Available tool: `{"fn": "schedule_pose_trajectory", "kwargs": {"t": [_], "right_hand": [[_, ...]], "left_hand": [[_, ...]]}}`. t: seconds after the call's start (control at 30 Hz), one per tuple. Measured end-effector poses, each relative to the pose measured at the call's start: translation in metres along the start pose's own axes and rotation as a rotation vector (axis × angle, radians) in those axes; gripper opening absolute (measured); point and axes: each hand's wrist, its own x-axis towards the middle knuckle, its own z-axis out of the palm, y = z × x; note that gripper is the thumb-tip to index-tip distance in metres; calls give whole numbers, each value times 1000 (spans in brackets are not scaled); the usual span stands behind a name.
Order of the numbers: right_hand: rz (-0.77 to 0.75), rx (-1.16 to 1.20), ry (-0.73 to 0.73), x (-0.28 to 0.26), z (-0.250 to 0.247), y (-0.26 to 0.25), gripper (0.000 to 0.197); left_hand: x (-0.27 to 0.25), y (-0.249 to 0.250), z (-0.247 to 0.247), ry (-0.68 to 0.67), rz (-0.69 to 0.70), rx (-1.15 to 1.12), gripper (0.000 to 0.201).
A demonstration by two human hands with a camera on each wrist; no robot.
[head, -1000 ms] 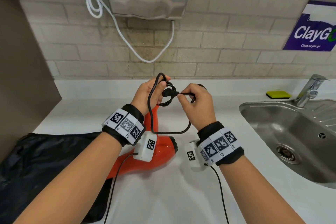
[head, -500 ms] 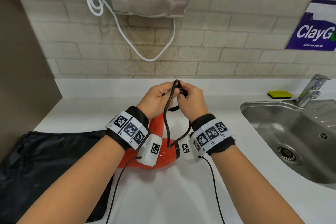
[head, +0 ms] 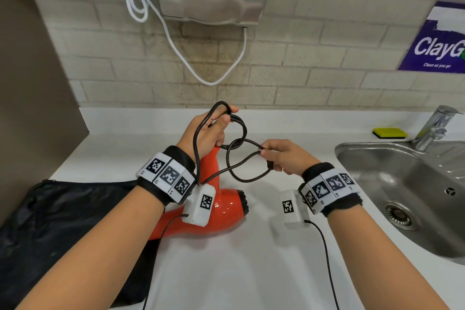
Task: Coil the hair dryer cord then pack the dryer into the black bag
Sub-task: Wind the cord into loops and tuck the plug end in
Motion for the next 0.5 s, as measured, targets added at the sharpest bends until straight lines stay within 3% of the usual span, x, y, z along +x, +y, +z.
{"fn": "schedule_pose_trajectory", "kwargs": {"t": [0.17, 0.27, 0.4, 0.5], "right_hand": [[-20, 42, 188, 3, 6, 17, 14], [-12, 107, 222, 9, 12, 32, 22], [58, 159, 255, 16, 16, 53, 24], [208, -61, 313, 20, 14, 67, 26]], "left_hand": [[1, 4, 3, -17, -31, -12, 20], [2, 7, 6, -28, -76, -49, 29], [5, 3, 10, 17, -61, -61, 26], [5, 2, 12, 36, -77, -91, 27]]}}
